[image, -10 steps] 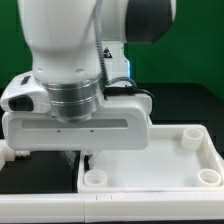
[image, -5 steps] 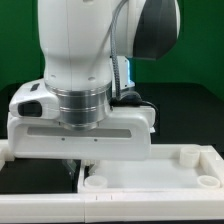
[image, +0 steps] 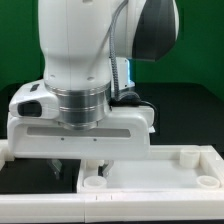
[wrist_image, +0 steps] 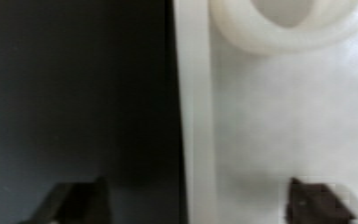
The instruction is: Assemble desk
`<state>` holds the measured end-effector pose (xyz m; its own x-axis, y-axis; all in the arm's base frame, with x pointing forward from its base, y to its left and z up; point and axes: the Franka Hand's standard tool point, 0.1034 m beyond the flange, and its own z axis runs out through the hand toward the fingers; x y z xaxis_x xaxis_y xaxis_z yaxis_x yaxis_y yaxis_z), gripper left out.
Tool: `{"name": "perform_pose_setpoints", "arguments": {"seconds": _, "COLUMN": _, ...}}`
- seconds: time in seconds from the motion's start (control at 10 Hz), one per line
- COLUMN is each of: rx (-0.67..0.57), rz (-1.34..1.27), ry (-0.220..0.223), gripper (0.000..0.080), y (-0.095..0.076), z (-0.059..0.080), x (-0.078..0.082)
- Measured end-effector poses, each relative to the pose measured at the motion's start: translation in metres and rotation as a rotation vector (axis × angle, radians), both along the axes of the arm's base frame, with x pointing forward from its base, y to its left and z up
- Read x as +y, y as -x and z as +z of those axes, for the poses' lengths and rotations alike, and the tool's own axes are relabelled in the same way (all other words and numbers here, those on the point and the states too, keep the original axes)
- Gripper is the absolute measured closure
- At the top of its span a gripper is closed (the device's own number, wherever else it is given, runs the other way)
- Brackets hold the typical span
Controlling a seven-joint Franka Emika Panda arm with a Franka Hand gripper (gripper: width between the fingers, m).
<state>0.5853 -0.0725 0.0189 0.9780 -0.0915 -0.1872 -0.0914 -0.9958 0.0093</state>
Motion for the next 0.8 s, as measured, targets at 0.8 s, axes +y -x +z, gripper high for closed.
{"name": "perform_pose_setpoints", "arguments": {"seconds": 0.8, "rx": 0.084, "rz": -0.029, "ry": -0.038, "gripper": 0.0150, "y": 0.028, "z": 0.029, "x": 0.014}}
